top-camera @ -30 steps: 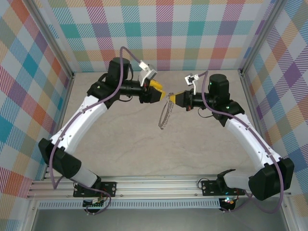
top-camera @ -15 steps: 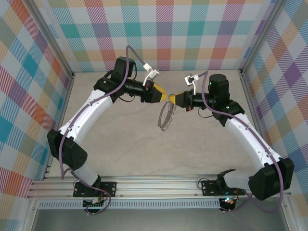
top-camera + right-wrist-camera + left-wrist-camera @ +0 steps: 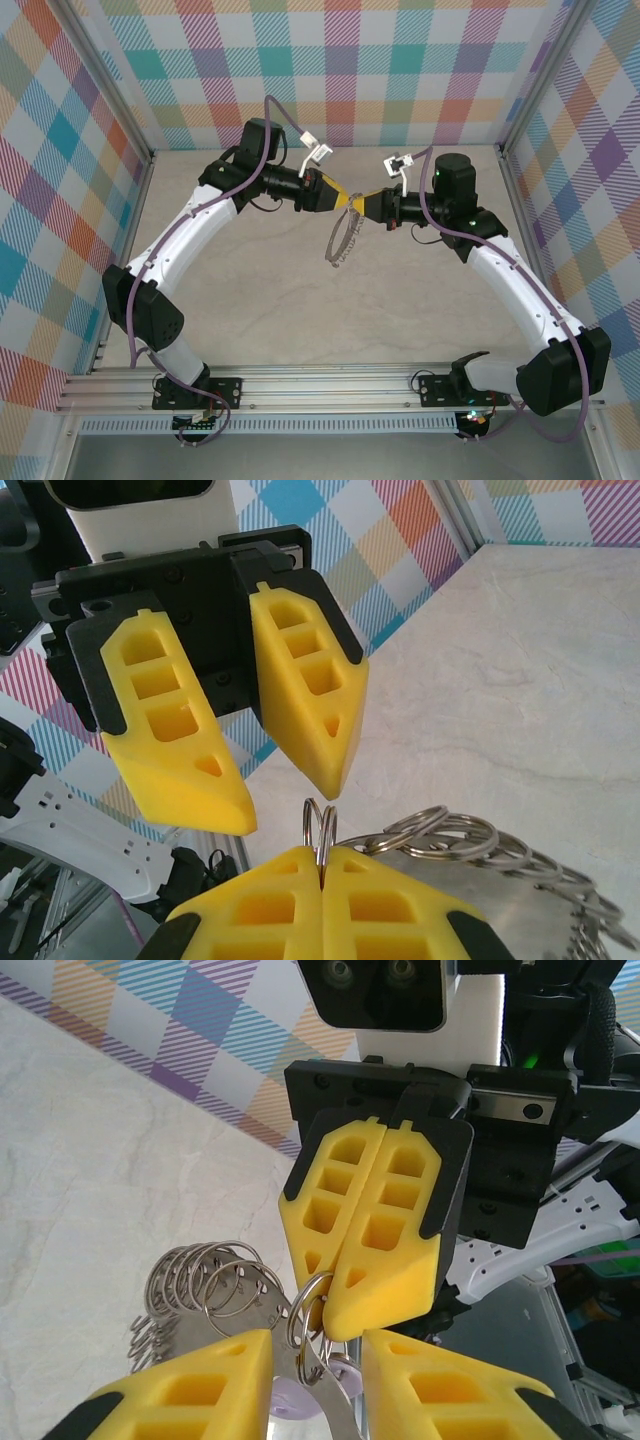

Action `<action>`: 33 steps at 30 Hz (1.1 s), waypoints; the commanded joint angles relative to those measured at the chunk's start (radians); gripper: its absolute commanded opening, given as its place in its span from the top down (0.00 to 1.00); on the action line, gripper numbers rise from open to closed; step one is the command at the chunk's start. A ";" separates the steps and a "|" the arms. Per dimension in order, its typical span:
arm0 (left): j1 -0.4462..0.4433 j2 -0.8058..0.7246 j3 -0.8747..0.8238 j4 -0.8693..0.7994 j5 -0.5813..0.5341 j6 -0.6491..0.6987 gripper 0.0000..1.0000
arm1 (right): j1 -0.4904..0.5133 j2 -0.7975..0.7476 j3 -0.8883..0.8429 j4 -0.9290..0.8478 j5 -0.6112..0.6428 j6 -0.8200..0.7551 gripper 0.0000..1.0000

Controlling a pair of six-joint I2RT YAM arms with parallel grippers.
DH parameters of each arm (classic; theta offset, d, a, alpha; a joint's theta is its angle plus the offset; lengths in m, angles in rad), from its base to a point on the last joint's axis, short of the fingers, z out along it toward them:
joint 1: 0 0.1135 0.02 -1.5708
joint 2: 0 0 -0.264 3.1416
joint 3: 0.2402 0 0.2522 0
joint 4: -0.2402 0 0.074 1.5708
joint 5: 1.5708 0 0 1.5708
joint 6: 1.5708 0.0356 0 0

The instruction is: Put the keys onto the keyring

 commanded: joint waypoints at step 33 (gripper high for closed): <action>-0.050 -0.008 -0.005 0.026 -0.028 0.015 1.00 | -0.048 -0.001 -0.022 0.095 -0.002 0.056 0.97</action>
